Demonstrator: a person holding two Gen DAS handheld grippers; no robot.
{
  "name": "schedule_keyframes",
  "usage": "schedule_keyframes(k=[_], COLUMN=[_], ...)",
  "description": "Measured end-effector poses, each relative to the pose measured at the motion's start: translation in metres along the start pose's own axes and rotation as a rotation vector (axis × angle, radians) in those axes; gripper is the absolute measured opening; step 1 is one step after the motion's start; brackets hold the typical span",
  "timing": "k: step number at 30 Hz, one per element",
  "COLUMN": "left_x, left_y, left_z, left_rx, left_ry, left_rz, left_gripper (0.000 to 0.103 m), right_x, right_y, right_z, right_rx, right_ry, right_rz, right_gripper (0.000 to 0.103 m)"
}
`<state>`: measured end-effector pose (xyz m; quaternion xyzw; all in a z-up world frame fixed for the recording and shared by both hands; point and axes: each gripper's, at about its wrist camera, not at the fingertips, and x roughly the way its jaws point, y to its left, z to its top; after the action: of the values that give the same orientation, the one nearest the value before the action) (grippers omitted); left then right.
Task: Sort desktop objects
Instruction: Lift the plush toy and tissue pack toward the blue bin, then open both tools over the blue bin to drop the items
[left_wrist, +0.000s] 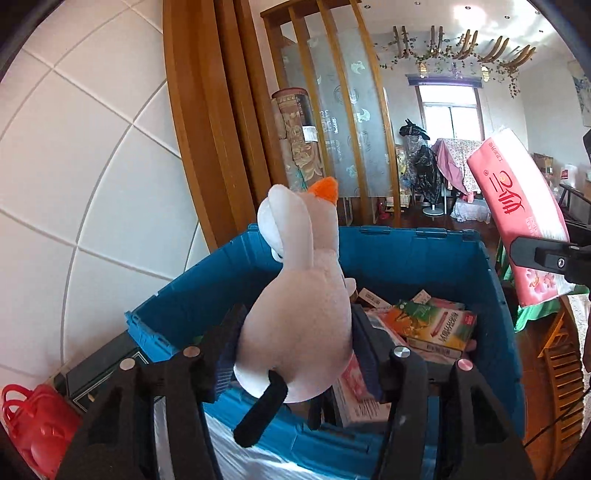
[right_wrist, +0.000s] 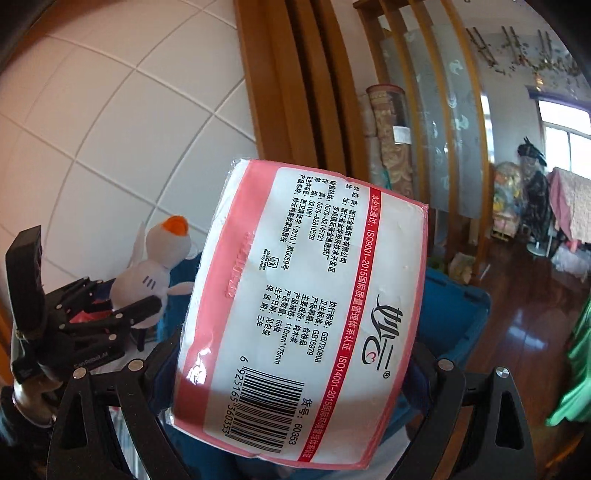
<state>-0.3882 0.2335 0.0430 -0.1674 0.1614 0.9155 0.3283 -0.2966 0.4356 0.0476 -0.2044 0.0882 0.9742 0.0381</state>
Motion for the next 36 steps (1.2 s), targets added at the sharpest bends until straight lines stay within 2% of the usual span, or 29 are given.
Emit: schedule_keyframes(k=[1,2,4,8,12,25,31,36], left_x=[0.009,0.017,0.028,0.032,0.027,0.012,-0.001,-0.025], left_y=[-0.002,-0.001,0.0,0.011,0.013,0.013,0.03,0.051], left_z=[0.008,0.014,0.025,0.035,0.022,-0.023,-0.042,-0.07], left_rx=[0.01,0.022,0.024,-0.022,-0.048,-0.141,-0.18,-0.225], left_ry=[0.009,0.021,0.021,0.02,0.019,0.051,0.054,0.067], left_rz=[0.028,0.058,0.128,0.201,0.241,0.369,0.457,0.513], left_gripper=[0.065,0.079,0.084,0.087,0.087,0.087,0.087,0.087], right_x=[0.01,0.018,0.03,0.025,0.014,0.03,0.029,0.028], right_y=[-0.01,-0.02,-0.033,-0.049,-0.049,-0.047,-0.032,-0.001], right_z=[0.007,0.013,0.022,0.029,0.02,-0.009,-0.013,-0.018], right_rx=[0.005,0.008,0.019,0.051,0.031,0.022,0.003,-0.018], right_ry=[0.012,0.026,0.029,-0.006,-0.032,0.039,0.034,0.042], right_rz=[-0.007,-0.001,0.017,0.062,0.095,0.162,0.214,0.28], right_gripper=[0.097,0.101,0.103,0.103,0.103,0.103,0.103,0.103])
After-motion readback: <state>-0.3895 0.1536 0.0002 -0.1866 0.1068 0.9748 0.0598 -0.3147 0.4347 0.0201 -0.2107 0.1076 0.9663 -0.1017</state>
